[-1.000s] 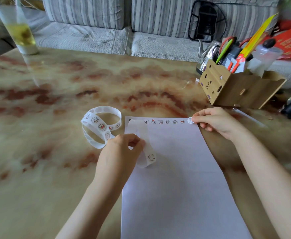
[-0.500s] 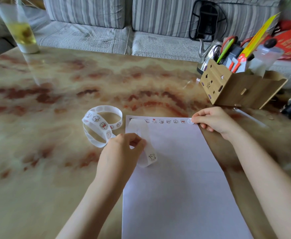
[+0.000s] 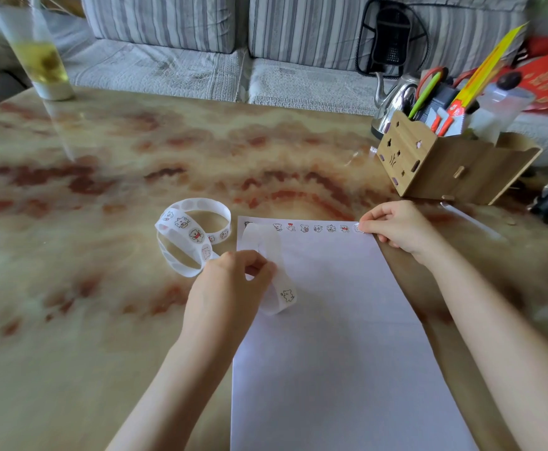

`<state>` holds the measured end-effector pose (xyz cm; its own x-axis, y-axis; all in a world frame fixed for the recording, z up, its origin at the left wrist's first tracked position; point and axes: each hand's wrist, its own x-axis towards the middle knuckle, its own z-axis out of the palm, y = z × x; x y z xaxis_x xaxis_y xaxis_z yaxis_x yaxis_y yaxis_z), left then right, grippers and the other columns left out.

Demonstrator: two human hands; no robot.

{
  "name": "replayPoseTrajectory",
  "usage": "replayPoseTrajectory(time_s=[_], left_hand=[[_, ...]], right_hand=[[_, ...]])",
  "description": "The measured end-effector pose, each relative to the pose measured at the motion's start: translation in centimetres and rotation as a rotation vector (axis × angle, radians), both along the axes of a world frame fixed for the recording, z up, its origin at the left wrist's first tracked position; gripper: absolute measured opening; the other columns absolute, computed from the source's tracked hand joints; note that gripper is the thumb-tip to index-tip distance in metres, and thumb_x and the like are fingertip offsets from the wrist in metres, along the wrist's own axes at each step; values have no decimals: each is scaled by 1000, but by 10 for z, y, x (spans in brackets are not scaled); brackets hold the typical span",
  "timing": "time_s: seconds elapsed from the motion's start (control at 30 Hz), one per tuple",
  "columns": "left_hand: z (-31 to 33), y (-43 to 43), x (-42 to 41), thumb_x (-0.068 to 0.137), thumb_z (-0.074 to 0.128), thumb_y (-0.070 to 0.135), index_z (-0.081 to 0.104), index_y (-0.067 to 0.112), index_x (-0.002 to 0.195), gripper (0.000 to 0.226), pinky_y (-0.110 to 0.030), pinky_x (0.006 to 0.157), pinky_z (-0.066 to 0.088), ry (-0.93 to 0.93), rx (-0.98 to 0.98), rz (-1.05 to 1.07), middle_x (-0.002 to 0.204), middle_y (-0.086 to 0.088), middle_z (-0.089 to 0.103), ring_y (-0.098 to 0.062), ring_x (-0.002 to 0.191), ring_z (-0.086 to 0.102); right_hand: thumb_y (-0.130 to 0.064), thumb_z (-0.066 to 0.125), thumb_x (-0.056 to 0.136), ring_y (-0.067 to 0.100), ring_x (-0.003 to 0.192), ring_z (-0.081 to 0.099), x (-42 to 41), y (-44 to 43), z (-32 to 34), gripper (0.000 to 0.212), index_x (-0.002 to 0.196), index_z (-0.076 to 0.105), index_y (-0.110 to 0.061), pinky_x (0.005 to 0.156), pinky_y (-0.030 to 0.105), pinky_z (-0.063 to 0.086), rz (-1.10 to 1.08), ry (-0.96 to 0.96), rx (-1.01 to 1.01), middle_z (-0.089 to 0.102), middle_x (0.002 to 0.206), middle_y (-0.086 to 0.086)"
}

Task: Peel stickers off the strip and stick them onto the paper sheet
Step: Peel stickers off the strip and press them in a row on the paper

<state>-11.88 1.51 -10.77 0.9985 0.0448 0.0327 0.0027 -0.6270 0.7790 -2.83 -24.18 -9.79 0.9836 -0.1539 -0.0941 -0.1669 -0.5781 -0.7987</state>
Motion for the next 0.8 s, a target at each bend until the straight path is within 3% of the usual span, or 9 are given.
replayPoseTrajectory(time_s=[0.23,0.4,0.57,0.63,0.8], left_hand=[[0,0,0,87,59,35,62,35,67,20,-24,52,35,-6,5,-1,68,20,62,-10,70,62],[0,0,0,87,59,36,63,34,68,20,-23,51,34,3,9,5,70,18,64,-10,69,62],[2,0,0,87,58,36,60,37,66,21,-22,51,34,3,23,-1,76,15,66,-10,70,62],[3,0,-1,87,58,35,60,37,65,22,-22,49,33,5,18,1,73,17,65,-9,68,61],[2,-1,-1,87,60,35,61,36,65,22,-21,49,33,4,-13,9,68,19,63,-5,63,60]], right_hand=[[-4,73,80,-4,40,46,-1,1,-6,11,85,64,-4,40,8,33,-7,-88,-18,53,64,1],[-9,73,80,12,54,45,1,-8,-9,20,95,60,-9,53,22,35,-60,-69,5,51,71,3],[-19,73,82,10,51,42,1,-5,-10,19,91,61,-7,47,16,34,-91,-85,126,51,67,0],[-13,76,78,9,55,44,2,-2,-12,20,90,61,-6,47,10,36,-59,-96,57,52,69,1],[-1,63,85,12,51,44,2,-1,-13,7,89,60,-6,54,22,38,-103,-139,2,51,70,2]])
